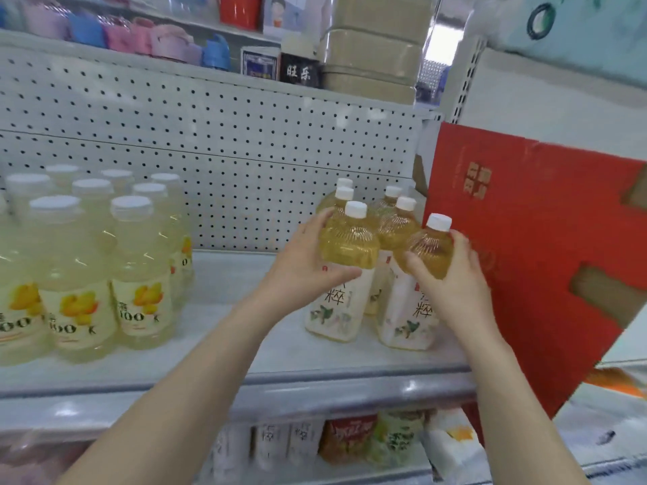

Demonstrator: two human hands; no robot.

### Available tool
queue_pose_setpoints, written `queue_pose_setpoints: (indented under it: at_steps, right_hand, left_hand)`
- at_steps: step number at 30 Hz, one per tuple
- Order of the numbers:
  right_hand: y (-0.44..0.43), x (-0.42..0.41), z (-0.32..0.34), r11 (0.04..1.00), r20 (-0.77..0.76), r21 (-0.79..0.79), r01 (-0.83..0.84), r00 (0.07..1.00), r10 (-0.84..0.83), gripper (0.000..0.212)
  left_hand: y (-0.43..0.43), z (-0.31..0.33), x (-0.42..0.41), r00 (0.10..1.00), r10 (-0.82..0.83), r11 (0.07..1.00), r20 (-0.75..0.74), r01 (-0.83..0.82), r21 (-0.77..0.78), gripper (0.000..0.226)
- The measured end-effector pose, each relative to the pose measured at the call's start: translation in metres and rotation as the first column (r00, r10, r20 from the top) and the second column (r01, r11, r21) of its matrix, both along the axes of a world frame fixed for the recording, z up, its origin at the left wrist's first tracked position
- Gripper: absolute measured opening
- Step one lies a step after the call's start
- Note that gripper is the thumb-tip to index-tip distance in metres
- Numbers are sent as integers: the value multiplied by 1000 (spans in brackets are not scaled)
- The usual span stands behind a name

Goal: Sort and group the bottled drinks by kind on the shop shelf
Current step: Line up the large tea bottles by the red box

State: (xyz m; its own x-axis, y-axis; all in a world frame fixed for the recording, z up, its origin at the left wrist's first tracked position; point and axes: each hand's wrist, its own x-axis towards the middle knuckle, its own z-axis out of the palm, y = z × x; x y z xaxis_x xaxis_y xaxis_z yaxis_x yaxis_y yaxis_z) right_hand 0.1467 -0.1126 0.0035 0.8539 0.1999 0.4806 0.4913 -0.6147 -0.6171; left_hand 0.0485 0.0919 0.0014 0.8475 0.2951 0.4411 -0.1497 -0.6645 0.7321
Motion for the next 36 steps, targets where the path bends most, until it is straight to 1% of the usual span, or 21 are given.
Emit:
queue_pose_setpoints:
  at_steps: [2,3,6,9,11,13,16,21,23,25,26,27,28,29,30,31,32,33,34,35,36]
  right_hand:
    - [-2,6,-2,999,1,0,-51,999,51,73]
    - [-3,8,-3,997,3,-2,-77,997,77,74]
    - [-2,11,-2,989,6,-7,-147,989,148,74]
    - [5,8,0,974,-6,-23,-224,974,224,76]
    - [9,4,1,970,-6,-39,-241,971,241,76]
    - [11,0,2,972,-6,-35,-234,972,234,74]
    - [10,-3,6,973,-36,-35,-229,973,228,74]
    - [10,-1,8,976,-59,-14,-218,974,217,76]
    - [11,1,9,980,-69,-25,-200,978,198,78]
    - [9,6,10,974,-99,-52,-220,972,214,76]
    - [7,7,13,970,-105,-26,-243,965,239,70]
    - [5,10,18,964,-90,46,-263,960,266,61]
    - [4,15,25,956,-61,141,-258,961,268,54]
    - [4,22,33,950,-15,213,-229,971,237,46]
    - [5,35,40,958,16,221,-181,983,182,41]
    - [10,50,47,977,9,165,-137,990,137,43]
    - [16,63,54,986,-52,97,-133,989,138,49]
    - [24,75,60,983,-161,65,-170,971,179,54]
    - [32,86,63,972,-276,83,-219,932,234,54]
    - [39,94,63,960,-368,95,-262,887,278,47]
    - [44,99,62,949,-411,95,-302,856,313,38]
  left_hand:
    - [-7,-6,8,999,-33,990,3,33,-135,86]
    - [-10,-8,8,999,-32,984,16,34,-177,83]
    - [-19,-13,7,995,87,977,55,-75,-198,77]
    - [-25,-17,1,969,226,963,100,-207,-173,79]
    - [-27,-17,-5,954,279,953,108,-262,-153,82]
    - [-28,-15,-8,950,296,950,105,-280,-138,82]
    - [-26,-12,-9,945,313,949,98,-306,-74,78]
    - [-22,-12,-15,951,303,953,60,-303,-4,76]
    - [-24,-13,-17,950,306,951,68,-309,35,79]
    - [-19,-13,-17,957,289,955,35,-290,54,78]
    - [-14,-10,-18,966,258,966,0,-258,21,72]
    - [-8,-4,-18,977,211,976,-17,-211,-61,62]
    - [-1,3,-16,986,167,972,-6,-166,-166,52]
    - [9,9,-11,988,153,960,24,-142,-240,47]
    - [21,15,-2,984,169,954,61,-148,-262,44]
    - [34,20,10,979,193,957,72,-171,-232,41]
    - [46,23,25,980,191,965,47,-179,-191,41]
    - [55,26,41,989,148,977,-14,-149,-155,48]
    - [62,25,56,993,72,986,-94,-85,-141,56]
    - [66,24,69,985,-18,989,-170,-7,-145,62]
    - [69,19,79,971,-91,986,-221,57,-153,65]
